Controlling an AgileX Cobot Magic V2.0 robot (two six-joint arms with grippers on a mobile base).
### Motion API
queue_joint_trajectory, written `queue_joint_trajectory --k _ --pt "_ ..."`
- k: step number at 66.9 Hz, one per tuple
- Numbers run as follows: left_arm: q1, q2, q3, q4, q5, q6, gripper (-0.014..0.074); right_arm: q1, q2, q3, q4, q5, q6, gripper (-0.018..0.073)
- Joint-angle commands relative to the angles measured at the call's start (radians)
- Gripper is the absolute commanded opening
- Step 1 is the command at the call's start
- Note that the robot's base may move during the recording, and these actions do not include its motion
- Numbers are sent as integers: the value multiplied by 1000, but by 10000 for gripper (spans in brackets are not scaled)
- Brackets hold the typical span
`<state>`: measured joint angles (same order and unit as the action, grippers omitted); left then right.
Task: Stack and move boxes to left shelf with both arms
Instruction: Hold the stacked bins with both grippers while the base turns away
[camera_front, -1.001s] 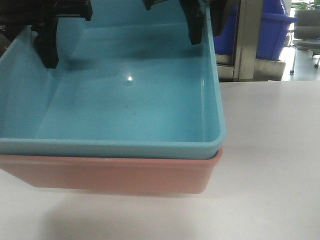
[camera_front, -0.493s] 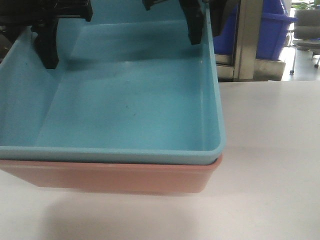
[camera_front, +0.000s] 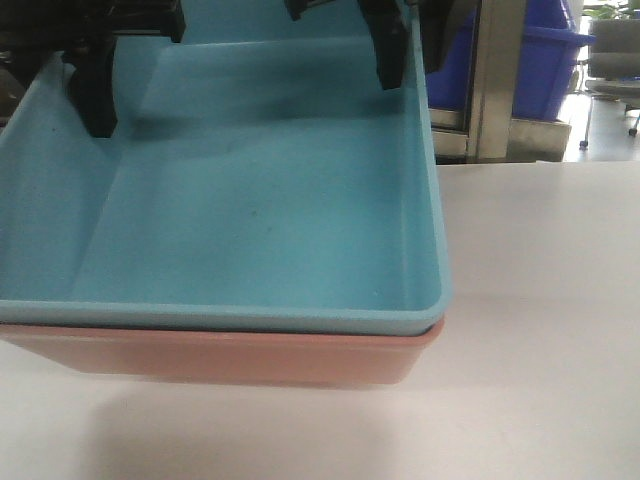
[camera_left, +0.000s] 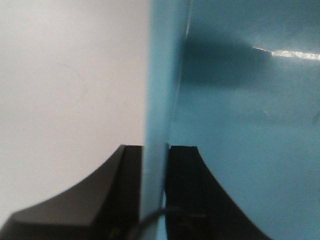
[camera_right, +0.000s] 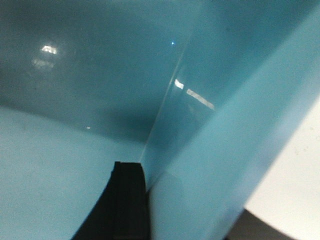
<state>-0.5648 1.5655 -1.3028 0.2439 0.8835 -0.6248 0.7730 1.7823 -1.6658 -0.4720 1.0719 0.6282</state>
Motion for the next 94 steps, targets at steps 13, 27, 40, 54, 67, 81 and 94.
queue_joint_trajectory --k 13,27,40,54,67,81,94 --pt "-44 -45 -62 -85 -241 -15 -10 49 -48 -45 97 -202 -19 55" --pt "-44 -45 -62 -87 -239 -15 -10 49 -48 -45 96 -202 -19 55" --pt "-44 -45 -62 -87 -239 -15 -10 49 -48 -45 96 -202 -19 55" --pt "-44 -45 -62 -87 -239 -15 -10 49 -48 -45 96 -202 -19 55" --pt "-44 -45 -62 -87 -239 -15 -10 49 -48 -45 96 -202 -19 55" --pt "-44 -42 -62 -87 -239 -15 -10 47 -48 -45 96 -202 -19 55" --pt "-44 -41 -62 -87 -239 -15 -10 47 -48 -45 87 -202 -19 55"
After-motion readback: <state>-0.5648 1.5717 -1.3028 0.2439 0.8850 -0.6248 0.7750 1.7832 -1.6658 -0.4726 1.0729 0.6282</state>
